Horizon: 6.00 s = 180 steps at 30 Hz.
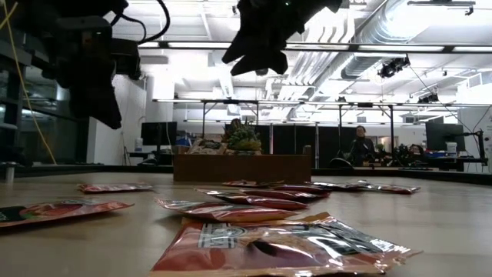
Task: Pick & Place Tea
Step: Put the orange tea bag into the middle section of the wooden organizer
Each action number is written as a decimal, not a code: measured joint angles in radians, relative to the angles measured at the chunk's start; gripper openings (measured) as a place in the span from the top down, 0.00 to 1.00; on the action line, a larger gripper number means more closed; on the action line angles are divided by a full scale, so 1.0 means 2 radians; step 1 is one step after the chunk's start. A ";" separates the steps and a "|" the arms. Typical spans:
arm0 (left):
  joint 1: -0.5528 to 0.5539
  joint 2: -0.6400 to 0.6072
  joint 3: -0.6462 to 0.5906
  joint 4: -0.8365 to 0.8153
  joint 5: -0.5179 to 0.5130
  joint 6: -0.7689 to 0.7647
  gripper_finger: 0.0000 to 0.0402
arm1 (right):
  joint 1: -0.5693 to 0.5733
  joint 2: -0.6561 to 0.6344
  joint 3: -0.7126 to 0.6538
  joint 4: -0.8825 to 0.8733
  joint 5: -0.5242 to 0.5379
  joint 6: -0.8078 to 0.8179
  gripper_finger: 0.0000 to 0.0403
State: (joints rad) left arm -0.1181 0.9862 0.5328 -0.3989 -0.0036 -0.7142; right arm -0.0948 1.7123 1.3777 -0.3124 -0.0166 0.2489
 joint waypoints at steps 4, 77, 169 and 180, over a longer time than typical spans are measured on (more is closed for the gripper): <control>-0.031 0.036 0.000 0.015 -0.006 -0.012 0.84 | 0.018 0.011 0.000 0.024 0.015 0.012 0.55; -0.108 0.235 0.002 0.122 -0.072 -0.090 0.85 | 0.074 0.258 0.001 0.233 -0.048 0.436 0.55; -0.108 0.184 0.001 0.145 -0.043 -0.039 0.48 | 0.088 0.222 0.029 0.087 -0.067 0.290 1.00; -0.108 0.096 0.002 0.057 -0.090 -0.051 0.44 | 0.089 0.121 0.030 0.006 -0.004 0.221 1.00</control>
State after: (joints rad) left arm -0.3340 1.1774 0.5365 -0.2857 -0.1837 -0.8165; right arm 0.0833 1.9535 1.4380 -0.3000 -0.0239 0.6907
